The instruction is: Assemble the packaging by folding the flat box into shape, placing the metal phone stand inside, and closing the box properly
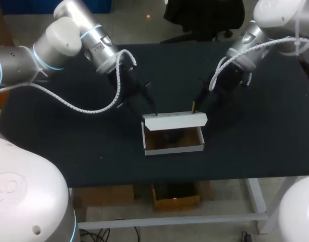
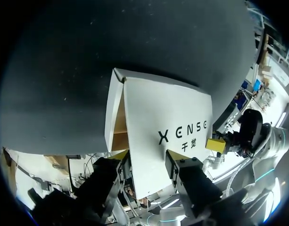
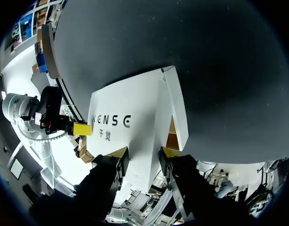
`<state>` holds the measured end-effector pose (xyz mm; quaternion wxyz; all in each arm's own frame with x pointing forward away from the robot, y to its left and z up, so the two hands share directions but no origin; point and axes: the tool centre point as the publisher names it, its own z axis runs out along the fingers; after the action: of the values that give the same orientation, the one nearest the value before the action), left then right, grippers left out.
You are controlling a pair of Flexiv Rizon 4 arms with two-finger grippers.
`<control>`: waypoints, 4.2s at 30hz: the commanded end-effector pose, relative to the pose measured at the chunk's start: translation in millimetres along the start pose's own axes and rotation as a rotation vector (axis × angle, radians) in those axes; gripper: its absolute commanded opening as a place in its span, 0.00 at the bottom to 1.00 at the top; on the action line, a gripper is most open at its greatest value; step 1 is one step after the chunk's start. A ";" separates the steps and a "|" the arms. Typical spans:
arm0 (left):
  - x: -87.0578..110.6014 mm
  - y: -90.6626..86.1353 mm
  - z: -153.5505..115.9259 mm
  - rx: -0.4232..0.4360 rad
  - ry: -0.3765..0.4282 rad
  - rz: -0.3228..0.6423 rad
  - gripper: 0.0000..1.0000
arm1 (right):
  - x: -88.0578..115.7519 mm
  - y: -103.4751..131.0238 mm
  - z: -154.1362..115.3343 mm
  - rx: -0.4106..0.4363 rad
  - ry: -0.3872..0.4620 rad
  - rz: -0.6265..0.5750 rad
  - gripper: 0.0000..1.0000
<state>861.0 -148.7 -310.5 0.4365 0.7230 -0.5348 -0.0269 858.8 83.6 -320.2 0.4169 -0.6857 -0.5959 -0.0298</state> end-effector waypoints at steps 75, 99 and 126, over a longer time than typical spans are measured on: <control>-13.1 -11.4 11.5 0.097 -0.052 0.039 0.51 | -17.6 11.8 22.0 0.034 -0.038 -0.022 0.46; -18.4 9.6 -3.3 0.218 -0.089 0.081 0.66 | -21.0 16.0 21.3 0.037 -0.057 -0.037 0.53; -9.0 37.0 -7.5 0.322 -0.143 0.171 0.75 | -21.6 22.1 22.3 0.038 -0.032 -0.031 0.49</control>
<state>836.6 -137.8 -286.9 0.2818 0.7297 -0.6216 0.0423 859.0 81.4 -355.7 0.4155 -0.6715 -0.6134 -0.0147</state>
